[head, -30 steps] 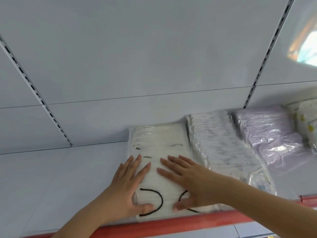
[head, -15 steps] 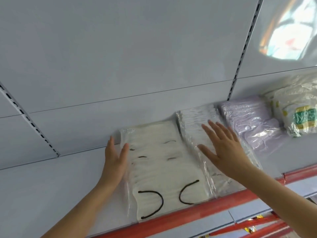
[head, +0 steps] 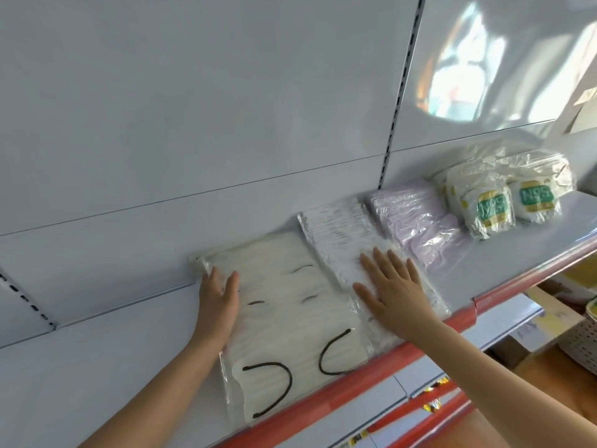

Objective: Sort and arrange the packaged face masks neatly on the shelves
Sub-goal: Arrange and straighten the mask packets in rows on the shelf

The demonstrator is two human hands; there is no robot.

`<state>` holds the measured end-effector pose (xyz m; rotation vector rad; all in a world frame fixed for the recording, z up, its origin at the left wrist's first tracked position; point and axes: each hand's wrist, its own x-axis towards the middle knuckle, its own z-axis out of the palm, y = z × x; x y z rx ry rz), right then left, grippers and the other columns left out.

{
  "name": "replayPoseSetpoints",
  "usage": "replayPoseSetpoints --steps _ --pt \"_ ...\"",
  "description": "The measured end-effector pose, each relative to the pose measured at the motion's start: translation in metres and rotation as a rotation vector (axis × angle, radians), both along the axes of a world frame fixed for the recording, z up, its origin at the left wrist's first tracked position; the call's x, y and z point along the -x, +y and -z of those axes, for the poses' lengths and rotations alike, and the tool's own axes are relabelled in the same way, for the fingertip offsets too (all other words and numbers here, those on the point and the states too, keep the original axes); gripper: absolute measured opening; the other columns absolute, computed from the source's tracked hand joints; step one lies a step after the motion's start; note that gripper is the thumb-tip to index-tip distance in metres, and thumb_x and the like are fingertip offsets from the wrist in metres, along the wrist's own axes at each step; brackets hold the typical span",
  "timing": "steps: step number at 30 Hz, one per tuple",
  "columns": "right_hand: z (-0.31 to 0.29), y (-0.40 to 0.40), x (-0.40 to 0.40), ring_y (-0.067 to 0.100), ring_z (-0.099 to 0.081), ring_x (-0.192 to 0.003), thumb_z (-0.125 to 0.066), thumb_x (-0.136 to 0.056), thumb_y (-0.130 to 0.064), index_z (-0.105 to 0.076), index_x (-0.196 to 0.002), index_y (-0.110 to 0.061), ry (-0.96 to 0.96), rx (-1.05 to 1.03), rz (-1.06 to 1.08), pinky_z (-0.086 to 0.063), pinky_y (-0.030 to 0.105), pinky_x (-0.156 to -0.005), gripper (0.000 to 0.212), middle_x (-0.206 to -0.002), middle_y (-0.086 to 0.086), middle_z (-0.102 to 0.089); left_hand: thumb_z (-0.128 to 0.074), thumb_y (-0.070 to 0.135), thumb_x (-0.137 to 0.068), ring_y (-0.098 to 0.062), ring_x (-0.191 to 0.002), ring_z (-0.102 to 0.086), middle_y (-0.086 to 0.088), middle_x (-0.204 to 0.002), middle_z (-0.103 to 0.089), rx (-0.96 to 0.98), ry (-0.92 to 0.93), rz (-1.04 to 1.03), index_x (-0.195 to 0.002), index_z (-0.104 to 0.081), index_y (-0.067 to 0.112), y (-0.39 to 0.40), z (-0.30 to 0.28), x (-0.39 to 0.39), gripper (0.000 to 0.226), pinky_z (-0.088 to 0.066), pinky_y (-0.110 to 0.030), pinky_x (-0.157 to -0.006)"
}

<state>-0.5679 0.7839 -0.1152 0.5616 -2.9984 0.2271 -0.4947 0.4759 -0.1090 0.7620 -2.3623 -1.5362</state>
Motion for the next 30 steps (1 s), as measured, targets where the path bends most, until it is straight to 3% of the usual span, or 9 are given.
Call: replayPoseSetpoints --steps 3,5,10,15,17,20,24,27,30 --pt "-0.011 0.013 0.003 0.019 0.001 -0.154 0.010 -0.081 -0.083 -0.010 -0.159 -0.034 0.007 0.107 -0.012 0.002 0.044 -0.125 0.094 -0.167 -0.005 -0.005 -0.051 0.055 -0.094 -0.038 -0.151 -0.016 -0.029 -0.161 -0.020 0.258 -0.091 0.022 -0.154 -0.028 0.000 -0.002 -0.010 0.006 0.085 -0.016 -0.050 -0.124" --pt "-0.019 0.032 0.010 0.021 -0.006 -0.154 -0.001 -0.087 -0.079 -0.016 -0.158 -0.029 0.059 0.139 0.048 -0.006 0.047 -0.125 0.088 -0.166 -0.003 -0.011 -0.058 0.034 -0.099 -0.034 -0.154 -0.010 -0.023 -0.166 -0.013 0.464 0.088 0.054 -0.157 -0.024 0.005 0.012 -0.029 0.012 0.073 -0.014 -0.047 -0.124" --pt "-0.022 0.100 0.050 0.036 -0.035 -0.142 -0.045 -0.101 -0.042 -0.024 -0.156 -0.013 -0.057 0.256 0.418 -0.033 0.046 -0.114 0.066 -0.162 0.013 -0.026 -0.059 0.020 -0.098 -0.019 -0.138 -0.044 -0.004 -0.145 -0.048 0.595 0.369 0.477 -0.143 -0.050 0.010 0.107 -0.070 0.064 0.048 -0.029 -0.023 -0.113" --pt "-0.010 0.141 0.080 0.035 -0.010 -0.152 -0.040 -0.097 -0.062 -0.010 -0.159 -0.031 -0.162 0.062 0.306 -0.023 0.051 -0.119 0.075 -0.167 0.005 -0.004 -0.047 0.035 -0.097 -0.033 -0.136 -0.045 -0.015 -0.145 -0.049 0.791 0.333 0.588 -0.143 -0.050 0.005 0.199 -0.060 0.133 0.056 -0.041 -0.041 -0.111" --pt "-0.007 0.149 0.090 0.032 -0.016 -0.151 -0.036 -0.097 -0.065 -0.012 -0.158 -0.033 -0.160 -0.001 0.209 -0.026 0.047 -0.117 0.073 -0.167 0.004 -0.010 -0.031 0.046 -0.091 -0.038 -0.134 -0.047 -0.018 -0.147 -0.050 0.909 0.326 0.609 -0.141 -0.053 0.005 0.230 -0.056 0.168 0.068 -0.046 -0.047 -0.104" --pt "-0.007 0.158 0.101 0.030 -0.040 -0.133 -0.032 -0.100 -0.060 -0.031 -0.152 -0.029 -0.072 -0.088 0.096 -0.040 0.039 -0.105 0.061 -0.147 0.007 -0.043 -0.035 0.049 -0.102 -0.034 -0.151 -0.028 -0.017 -0.163 -0.029 1.072 0.240 0.629 -0.156 -0.033 0.012 0.274 -0.052 0.220 0.065 -0.026 -0.046 -0.119" --pt "-0.006 0.184 0.123 0.031 -0.052 -0.120 -0.024 -0.093 -0.064 -0.047 -0.144 -0.024 0.089 0.026 -0.037 -0.045 0.041 -0.097 0.068 -0.133 0.006 -0.056 -0.014 0.076 -0.093 -0.035 -0.157 0.002 -0.012 -0.170 0.000 1.180 -0.025 0.558 -0.162 -0.005 0.024 0.307 -0.029 0.261 0.086 0.001 -0.052 -0.126" --pt "0.004 0.212 0.148 0.039 -0.031 -0.144 -0.020 -0.085 -0.073 -0.026 -0.156 -0.026 0.059 0.057 -0.108 -0.030 0.049 -0.115 0.086 -0.160 0.012 -0.031 0.014 0.088 -0.073 -0.032 -0.157 0.002 -0.009 -0.171 -0.002 1.256 -0.092 0.623 -0.162 -0.005 0.027 0.312 -0.018 0.260 0.110 0.000 -0.056 -0.125" --pt "0.019 0.222 0.161 0.037 -0.004 -0.153 -0.021 -0.083 -0.078 -0.007 -0.159 -0.030 0.039 0.059 -0.197 -0.008 0.050 -0.123 0.092 -0.167 0.009 -0.002 0.019 0.086 -0.073 -0.030 -0.157 -0.008 -0.008 -0.170 -0.012 1.253 -0.038 0.606 -0.162 -0.014 0.026 0.308 -0.030 0.262 0.112 -0.007 -0.054 -0.125"
